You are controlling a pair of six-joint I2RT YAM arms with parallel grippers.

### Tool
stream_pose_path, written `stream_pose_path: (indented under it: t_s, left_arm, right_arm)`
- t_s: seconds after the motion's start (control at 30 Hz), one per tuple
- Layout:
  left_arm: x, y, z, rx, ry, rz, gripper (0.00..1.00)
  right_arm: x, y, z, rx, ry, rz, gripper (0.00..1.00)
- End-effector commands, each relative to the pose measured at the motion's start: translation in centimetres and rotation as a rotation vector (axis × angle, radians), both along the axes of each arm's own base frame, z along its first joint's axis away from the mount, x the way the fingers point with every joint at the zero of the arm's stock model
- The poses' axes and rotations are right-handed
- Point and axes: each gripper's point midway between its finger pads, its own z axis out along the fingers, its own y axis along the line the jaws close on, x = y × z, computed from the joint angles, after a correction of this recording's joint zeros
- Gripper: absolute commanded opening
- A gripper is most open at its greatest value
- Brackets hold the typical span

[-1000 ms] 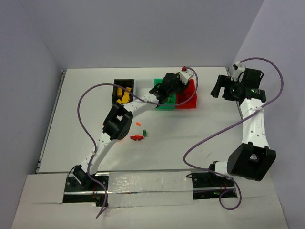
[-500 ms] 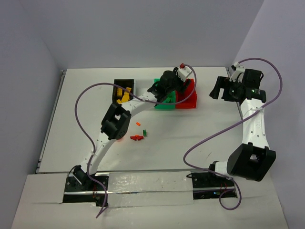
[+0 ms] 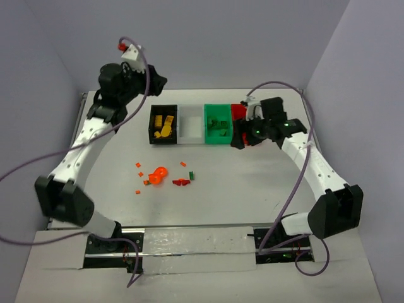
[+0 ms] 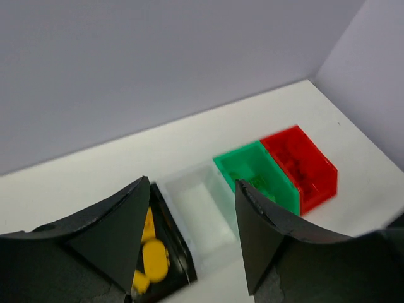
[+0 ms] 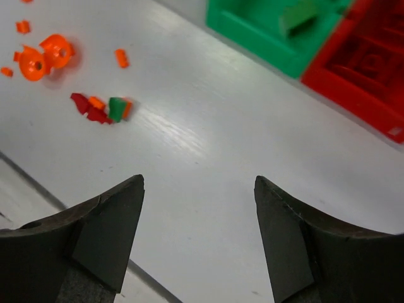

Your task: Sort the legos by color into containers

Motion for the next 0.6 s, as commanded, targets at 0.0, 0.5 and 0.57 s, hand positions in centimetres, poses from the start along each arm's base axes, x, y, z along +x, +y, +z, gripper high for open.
stream_pose_path:
  t_s: [0.0, 0.5, 0.57]
  left_arm:
    - [-6.4, 3.3, -5.8, 0.091, 0.166, 0.044, 0.67]
    - [-13.3, 9.6, -7.5, 0.164, 0.186, 0.200, 0.75]
    - [-13.1, 9.4, -7.8, 0.167, 0.191, 0.194, 0.75]
  right_arm:
    - [-0.4, 6.4, -1.7, -0.028, 0.028, 0.058, 0.76]
    - [-3.3, 16.1, -10.5, -0.249, 0.210, 0.068, 0.73]
    - [-3.3, 16.5, -10.9, -0.254, 0.224, 0.078, 0.72]
